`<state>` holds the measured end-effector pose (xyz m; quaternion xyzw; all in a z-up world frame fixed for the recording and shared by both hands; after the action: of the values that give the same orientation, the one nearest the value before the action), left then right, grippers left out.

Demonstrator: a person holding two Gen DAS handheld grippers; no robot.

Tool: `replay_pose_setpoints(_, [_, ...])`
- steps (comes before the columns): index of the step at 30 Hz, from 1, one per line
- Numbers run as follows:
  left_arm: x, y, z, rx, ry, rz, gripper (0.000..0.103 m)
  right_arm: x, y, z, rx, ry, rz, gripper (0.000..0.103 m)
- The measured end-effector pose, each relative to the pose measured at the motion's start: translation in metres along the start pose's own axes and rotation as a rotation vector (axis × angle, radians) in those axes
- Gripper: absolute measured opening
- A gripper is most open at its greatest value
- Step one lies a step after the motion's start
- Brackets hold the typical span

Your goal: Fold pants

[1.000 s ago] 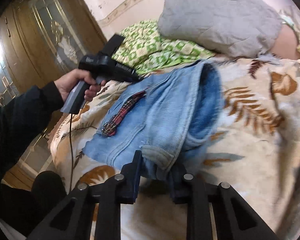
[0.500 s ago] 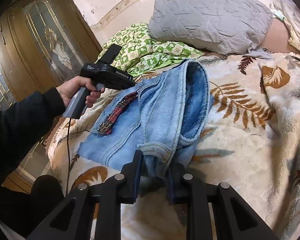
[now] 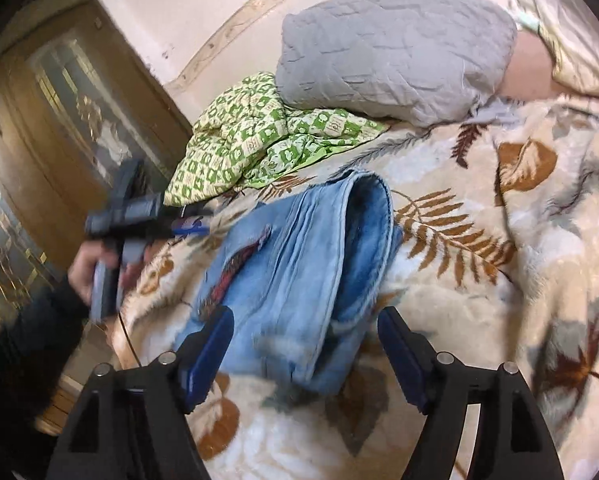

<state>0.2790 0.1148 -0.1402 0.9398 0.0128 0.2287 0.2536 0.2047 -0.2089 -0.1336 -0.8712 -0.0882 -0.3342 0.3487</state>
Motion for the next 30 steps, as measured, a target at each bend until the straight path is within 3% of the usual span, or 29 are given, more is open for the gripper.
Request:
replay_pose_setpoints(5, [-0.029,-0.004,0.019,-0.103,-0.053,-0.065,0.087,0.028,0.010,0.036,0.070,-0.068,0.103,0.077])
replay_pose_setpoints(7, [-0.034,0.004,0.026,-0.163,-0.067,-0.053,0.087,0.034,0.012,0.056,0.078,-0.111,0.119,0.077])
replay_pose_setpoints(9, [-0.037,0.010,0.029,-0.166,-0.069,-0.024,0.087,0.035,0.009,0.070,0.103,-0.148,0.116,0.076])
replay_pose_setpoints(11, [-0.037,0.018,0.034,-0.177,-0.083,0.018,0.061,0.034,0.002,0.081,0.104,-0.173,0.081,0.055])
replay_pose_setpoints(12, [-0.037,0.020,0.035,-0.142,-0.081,0.049,0.042,0.032,0.001,0.085,0.086,-0.182,0.064,0.028])
replay_pose_setpoints(13, [-0.037,0.022,0.037,-0.113,-0.086,0.071,0.036,0.028,0.003,0.090,0.059,-0.202,0.047,0.013])
replay_pose_setpoints(15, [-0.035,0.022,0.037,-0.124,-0.094,0.067,0.032,0.023,0.009,0.093,0.001,-0.216,0.010,0.012])
replay_pose_setpoints(17, [-0.034,0.020,0.038,-0.152,-0.096,0.053,0.031,0.020,0.022,0.088,-0.009,-0.206,0.020,0.011])
replay_pose_setpoints(19, [-0.035,0.015,0.040,-0.133,-0.096,0.055,0.030,0.017,0.035,0.086,-0.006,-0.209,0.056,0.010])
replay_pose_setpoints(21, [-0.036,0.011,0.040,-0.153,-0.093,0.038,0.030,0.017,0.044,0.080,-0.062,-0.187,0.043,0.007])
replay_pose_setpoints(23, [-0.036,0.010,0.043,-0.156,-0.094,0.035,0.030,0.019,0.055,0.075,-0.023,-0.173,0.115,0.007])
replay_pose_setpoints(26, [-0.037,0.010,0.042,-0.141,-0.090,0.039,0.032,0.020,0.042,0.077,-0.041,-0.190,0.044,0.007])
replay_pose_setpoints(29, [-0.037,0.010,0.034,-0.138,-0.068,0.004,0.049,0.025,0.035,0.072,-0.019,-0.174,0.052,0.008])
replay_pose_setpoints(30, [-0.037,0.007,0.029,-0.131,-0.058,-0.009,0.064,0.027,0.036,0.069,-0.013,-0.172,0.070,0.009])
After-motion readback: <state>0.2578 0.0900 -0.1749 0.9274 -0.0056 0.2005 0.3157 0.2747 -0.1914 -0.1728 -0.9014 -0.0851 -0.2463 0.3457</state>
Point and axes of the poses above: each gripper's, at about its wrist camera, not at the fingertips, and z roughly the way its jaws point, y to its right, x to its top, the point moved 5 cm from there along z, roughly the way its jaws point, and after that the axes turned 3 degrees about y, right-handed, at the moved point
